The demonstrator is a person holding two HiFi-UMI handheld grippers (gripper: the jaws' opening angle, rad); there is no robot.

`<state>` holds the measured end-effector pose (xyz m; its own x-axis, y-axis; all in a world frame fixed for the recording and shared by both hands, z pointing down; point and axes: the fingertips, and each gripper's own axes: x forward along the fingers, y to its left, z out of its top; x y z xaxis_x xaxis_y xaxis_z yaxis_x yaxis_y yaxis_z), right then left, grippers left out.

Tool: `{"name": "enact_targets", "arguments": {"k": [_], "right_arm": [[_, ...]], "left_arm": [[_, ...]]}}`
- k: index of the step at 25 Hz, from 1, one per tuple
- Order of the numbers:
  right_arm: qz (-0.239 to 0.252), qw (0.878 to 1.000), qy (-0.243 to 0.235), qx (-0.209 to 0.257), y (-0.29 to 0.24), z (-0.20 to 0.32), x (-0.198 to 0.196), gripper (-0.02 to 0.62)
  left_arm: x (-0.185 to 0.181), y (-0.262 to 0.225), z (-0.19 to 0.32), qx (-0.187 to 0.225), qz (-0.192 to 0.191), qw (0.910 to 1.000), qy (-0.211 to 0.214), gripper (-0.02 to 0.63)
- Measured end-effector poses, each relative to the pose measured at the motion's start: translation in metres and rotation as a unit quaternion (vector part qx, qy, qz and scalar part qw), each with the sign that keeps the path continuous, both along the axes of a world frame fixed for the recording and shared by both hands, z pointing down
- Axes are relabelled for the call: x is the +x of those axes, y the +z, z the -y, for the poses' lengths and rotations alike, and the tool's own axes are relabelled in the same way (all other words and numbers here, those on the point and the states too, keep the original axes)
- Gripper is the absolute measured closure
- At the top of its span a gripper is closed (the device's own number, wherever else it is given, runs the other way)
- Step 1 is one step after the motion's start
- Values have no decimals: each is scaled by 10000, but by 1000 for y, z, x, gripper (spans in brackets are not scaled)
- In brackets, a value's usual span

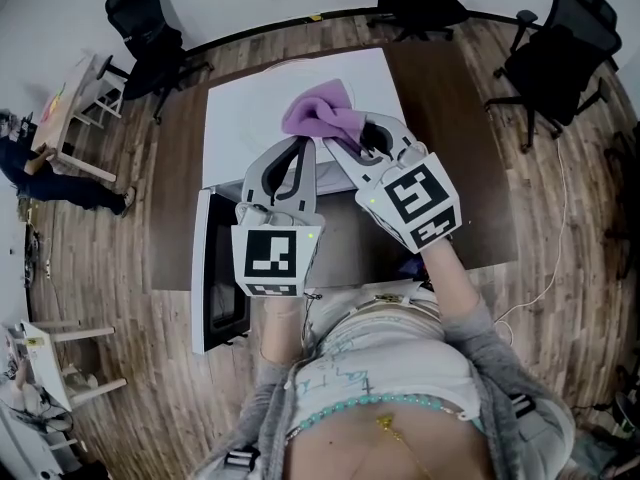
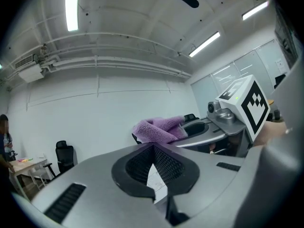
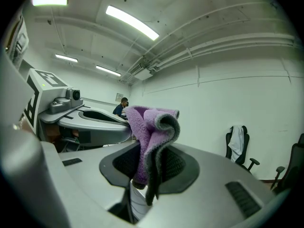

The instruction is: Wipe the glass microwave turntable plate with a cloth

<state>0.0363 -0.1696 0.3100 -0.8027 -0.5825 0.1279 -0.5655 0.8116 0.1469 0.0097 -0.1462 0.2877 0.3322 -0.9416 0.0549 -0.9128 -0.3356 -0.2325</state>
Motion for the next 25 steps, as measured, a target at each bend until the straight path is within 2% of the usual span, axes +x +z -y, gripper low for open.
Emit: {"name": "enact_targets", "arguments": {"k": [8, 25], "right_arm": [[5, 10000, -51, -46, 2, 2, -4, 492], [17, 10000, -25, -42, 2, 8, 3, 492]], "left_arm": [[-4, 5, 4, -92, -182, 9998, -39, 601], [7, 5, 12, -104, -171, 9998, 51, 601]]}}
